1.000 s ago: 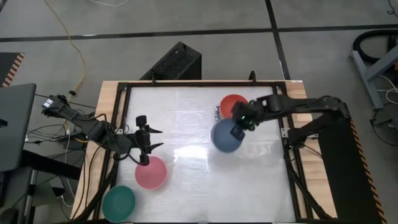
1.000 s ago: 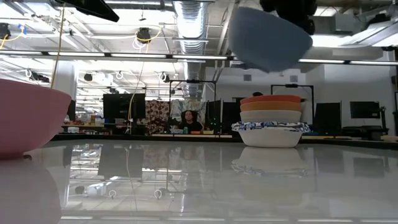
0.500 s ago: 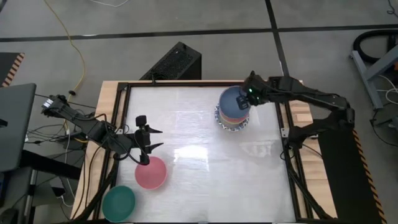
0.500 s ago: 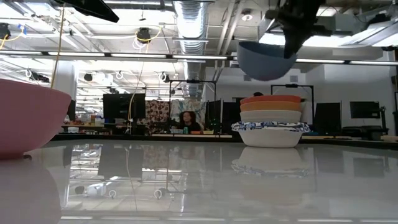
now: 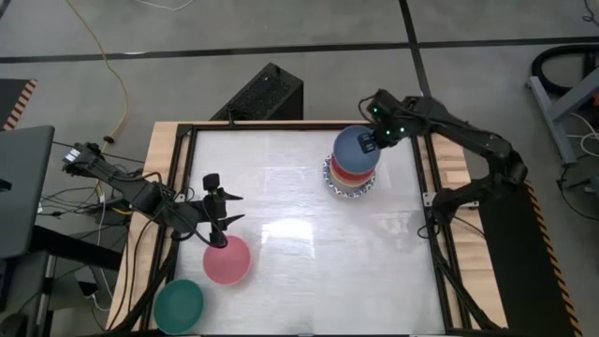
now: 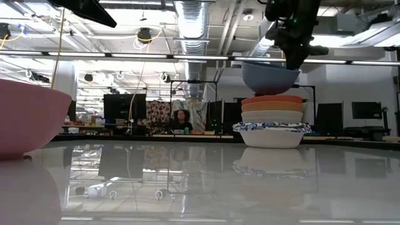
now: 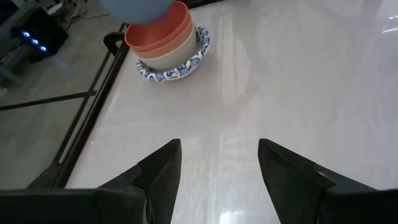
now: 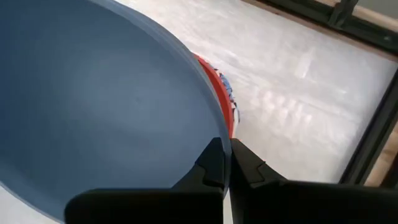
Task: Nest bowls inside each other
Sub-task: Stack the blue bowl on top of the orange bowl
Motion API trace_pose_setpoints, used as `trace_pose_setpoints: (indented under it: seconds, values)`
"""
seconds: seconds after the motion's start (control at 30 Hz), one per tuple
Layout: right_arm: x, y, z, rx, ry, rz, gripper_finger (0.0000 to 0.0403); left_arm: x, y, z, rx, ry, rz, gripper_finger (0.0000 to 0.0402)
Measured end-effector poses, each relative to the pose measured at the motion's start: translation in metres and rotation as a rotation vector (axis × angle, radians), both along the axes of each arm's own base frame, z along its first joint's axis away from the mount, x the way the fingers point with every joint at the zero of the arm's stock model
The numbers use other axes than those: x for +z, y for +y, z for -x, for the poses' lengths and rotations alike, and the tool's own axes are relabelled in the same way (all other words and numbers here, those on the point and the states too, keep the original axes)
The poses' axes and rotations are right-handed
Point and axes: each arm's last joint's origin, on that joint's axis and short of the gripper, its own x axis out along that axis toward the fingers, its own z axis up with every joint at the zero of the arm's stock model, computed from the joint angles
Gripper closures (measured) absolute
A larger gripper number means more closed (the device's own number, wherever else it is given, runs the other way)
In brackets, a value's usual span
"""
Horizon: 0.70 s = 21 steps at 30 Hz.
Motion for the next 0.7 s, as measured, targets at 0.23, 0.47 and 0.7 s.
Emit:
trace_pose_setpoints:
  seconds: [0.23,0.47,0.7]
  values:
    - [-0.006,-0.013,0.003,0.048,-0.061,-0.046,0.039,0.0,0.0,0.0,0.002,0.002,0.0,0.0198]
    - [-0.026,-0.017,0.003,0.079,-0.027,-0.112,0.039,0.0,0.0,0.0,0.005,-0.001,0.003,0.0198]
    - [-0.031,-0.019,0.006,0.063,-0.02,-0.129,0.039,0.0,0.0,0.0,0.007,-0.003,0.001,0.0198]
